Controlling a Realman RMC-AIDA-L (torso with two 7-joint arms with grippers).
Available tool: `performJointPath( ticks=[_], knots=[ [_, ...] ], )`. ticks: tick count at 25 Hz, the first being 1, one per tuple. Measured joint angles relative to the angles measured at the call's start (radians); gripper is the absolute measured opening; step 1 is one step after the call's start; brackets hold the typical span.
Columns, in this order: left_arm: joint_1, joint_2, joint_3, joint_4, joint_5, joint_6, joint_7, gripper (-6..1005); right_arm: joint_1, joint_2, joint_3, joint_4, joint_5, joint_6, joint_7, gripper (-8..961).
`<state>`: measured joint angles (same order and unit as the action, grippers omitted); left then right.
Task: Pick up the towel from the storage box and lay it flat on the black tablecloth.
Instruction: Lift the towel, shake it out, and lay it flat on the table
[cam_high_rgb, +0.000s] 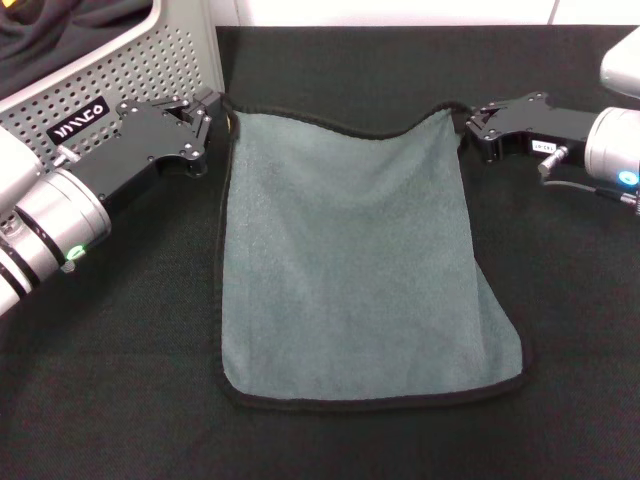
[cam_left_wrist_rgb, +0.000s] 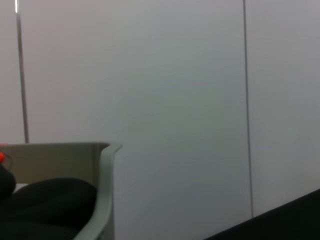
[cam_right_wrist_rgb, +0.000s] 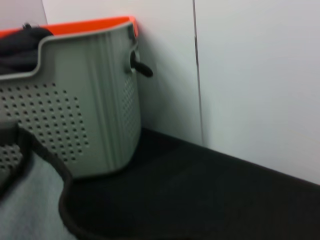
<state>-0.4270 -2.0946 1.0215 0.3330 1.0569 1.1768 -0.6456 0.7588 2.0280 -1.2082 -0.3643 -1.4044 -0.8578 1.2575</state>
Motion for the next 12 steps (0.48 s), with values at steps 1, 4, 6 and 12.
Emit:
performJointPath(
  ticks=[1,4,6,12],
  knots=[
    [0.001,-0.001,0.0,-0.002,-0.009,-0.003,0.013,11,0.003,0.0,-0.011,0.001,0.002,0.013,0.003,125],
    [0.002,-0.003,0.0,-0.013,-0.038,-0.013,0.051,12,0.014,0.0,-0.041,0.003,0.005,0.053,0.028,127],
    [0.0,-0.003,0.0,-0.022,-0.05,-0.02,0.068,12,0.02,0.0,-0.051,0.008,0.005,0.073,0.038,129],
    [-0.003,-0.006,0.0,-0.033,-0.085,-0.053,0.135,12,0.034,0.0,-0.057,0.026,0.006,0.085,0.042,133]
  ],
)
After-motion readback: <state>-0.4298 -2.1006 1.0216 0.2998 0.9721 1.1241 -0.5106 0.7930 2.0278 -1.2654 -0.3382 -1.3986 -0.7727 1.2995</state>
